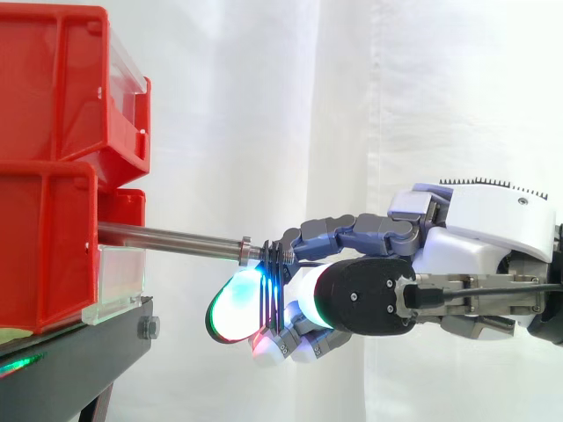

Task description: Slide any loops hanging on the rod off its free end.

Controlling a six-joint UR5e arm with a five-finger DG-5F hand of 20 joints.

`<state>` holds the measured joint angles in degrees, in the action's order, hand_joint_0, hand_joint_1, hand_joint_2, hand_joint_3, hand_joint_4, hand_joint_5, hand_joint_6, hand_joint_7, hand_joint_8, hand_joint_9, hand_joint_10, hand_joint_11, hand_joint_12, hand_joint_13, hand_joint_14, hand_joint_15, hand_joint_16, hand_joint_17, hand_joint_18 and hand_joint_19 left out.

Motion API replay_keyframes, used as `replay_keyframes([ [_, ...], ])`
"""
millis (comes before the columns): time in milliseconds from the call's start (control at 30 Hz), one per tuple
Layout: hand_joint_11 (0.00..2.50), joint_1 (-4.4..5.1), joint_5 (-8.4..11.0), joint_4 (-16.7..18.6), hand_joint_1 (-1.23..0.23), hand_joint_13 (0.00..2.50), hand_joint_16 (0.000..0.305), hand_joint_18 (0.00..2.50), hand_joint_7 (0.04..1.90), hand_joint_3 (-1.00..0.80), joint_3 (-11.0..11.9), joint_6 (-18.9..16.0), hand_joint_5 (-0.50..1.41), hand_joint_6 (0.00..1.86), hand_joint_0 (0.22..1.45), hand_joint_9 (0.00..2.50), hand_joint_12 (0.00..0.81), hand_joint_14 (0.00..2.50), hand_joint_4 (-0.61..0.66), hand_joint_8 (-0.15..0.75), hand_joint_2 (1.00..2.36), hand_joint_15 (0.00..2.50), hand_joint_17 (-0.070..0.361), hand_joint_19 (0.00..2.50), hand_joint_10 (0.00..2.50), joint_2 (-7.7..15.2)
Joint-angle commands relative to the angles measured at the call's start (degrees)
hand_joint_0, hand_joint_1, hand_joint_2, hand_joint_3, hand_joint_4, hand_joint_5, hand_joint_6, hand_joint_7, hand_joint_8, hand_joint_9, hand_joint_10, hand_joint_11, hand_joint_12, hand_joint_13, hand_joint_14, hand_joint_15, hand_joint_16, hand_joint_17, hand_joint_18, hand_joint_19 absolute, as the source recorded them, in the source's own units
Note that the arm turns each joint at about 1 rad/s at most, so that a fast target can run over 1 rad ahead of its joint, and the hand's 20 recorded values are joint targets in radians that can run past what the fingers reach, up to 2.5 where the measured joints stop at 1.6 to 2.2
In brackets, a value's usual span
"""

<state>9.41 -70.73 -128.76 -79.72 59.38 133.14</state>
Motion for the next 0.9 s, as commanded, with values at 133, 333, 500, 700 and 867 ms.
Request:
replay_keyframes([
  [133,0.34,0.08,0.68,-0.71,-0.60,0.55,0.057,0.59,0.84,-0.50,0.00,-6.30,-0.15,0.50,0.47,0.75,0.388,0.01,0.25,0.287,1.00,0.27,0.129,0.35,0.01,0.02],
  [333,0.34,0.17,0.86,-1.06,-0.61,0.54,0.056,0.59,0.87,-0.50,0.00,-8.67,-0.14,0.50,0.49,0.75,0.383,0.01,0.25,0.282,1.00,0.27,0.126,0.35,0.01,0.02],
  [500,0.34,0.52,1.65,-1.06,-0.61,0.54,0.054,0.58,0.90,-0.50,0.00,-8.67,-0.14,0.50,0.50,0.75,0.376,0.01,0.25,0.277,1.00,0.27,0.123,0.36,0.01,0.02],
  [700,0.35,0.87,2.09,-1.76,-0.61,0.54,0.054,0.59,0.90,-0.50,0.00,-8.67,-0.14,0.50,0.51,0.75,0.377,0.01,0.25,0.276,1.00,0.27,0.122,0.36,0.01,0.02],
  [867,0.34,0.87,2.00,-3.34,-0.61,0.54,0.054,0.59,0.90,-0.50,0.00,-8.67,-0.14,0.50,0.51,0.75,0.378,0.01,0.25,0.274,1.00,0.28,0.122,0.36,0.01,0.10],
])
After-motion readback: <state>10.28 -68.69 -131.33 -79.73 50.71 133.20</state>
